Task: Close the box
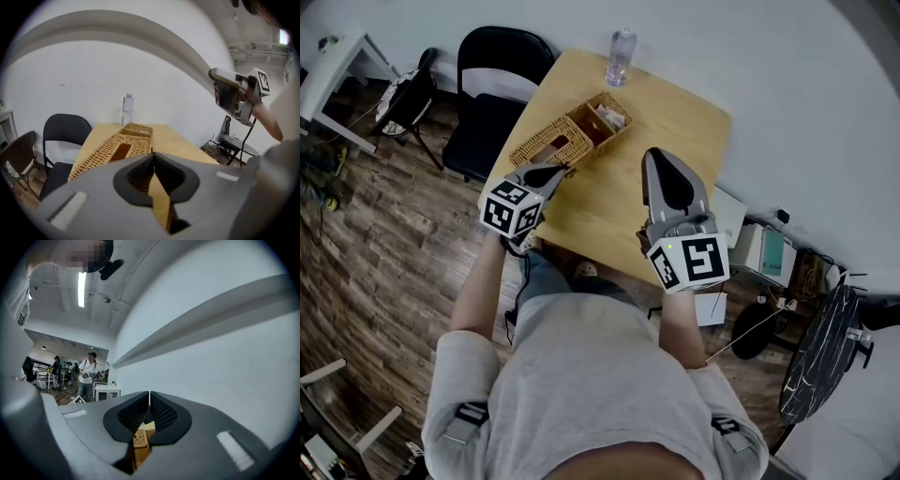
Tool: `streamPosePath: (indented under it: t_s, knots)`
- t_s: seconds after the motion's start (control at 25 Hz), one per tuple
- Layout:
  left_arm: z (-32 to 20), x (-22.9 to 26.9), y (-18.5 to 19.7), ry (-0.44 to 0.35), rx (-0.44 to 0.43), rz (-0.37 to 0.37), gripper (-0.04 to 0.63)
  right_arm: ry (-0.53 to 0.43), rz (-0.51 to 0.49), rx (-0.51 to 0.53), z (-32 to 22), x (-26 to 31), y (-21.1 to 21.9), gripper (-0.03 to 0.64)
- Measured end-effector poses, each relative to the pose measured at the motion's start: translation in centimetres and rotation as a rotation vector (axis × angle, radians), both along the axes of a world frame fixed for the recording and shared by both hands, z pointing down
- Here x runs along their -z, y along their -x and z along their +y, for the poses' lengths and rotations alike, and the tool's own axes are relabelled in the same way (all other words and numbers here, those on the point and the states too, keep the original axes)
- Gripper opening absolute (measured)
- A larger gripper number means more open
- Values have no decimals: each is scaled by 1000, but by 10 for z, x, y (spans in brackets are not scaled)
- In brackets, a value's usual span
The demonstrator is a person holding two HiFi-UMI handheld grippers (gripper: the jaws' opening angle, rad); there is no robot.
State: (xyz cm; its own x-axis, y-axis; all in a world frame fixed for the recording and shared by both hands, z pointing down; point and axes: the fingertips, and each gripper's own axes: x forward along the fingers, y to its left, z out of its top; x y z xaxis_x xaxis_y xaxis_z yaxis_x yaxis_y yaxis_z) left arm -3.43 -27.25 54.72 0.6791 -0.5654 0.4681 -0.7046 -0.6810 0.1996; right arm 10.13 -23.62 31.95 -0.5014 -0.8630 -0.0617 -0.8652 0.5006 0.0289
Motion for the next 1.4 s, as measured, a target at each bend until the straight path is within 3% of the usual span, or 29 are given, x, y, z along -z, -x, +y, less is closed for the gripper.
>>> streamPosePath:
  t_s: [0.4, 0.88, 0.96, 1.08, 1.32, 1.4]
  knots:
    - [-3, -10, 0, 12, 32, -31, 61, 11, 1, 10, 2, -5, -3, 12]
    - [-1, -19, -5, -1, 11, -83, 67, 8, 4, 3, -3, -2, 8, 12]
    - [1, -19, -6, 3, -1, -81, 79, 8, 7, 2, -2, -1, 13, 11]
    - [5, -16, -10, 12, -27, -66, 147, 7, 10, -5, 1, 1, 21, 12]
    - [11, 23, 1, -89, 4, -23, 135, 2, 5, -25, 7, 7, 34, 12]
    - [13, 43, 9, -137, 23, -11, 104, -4, 0, -30, 10, 10, 40, 12]
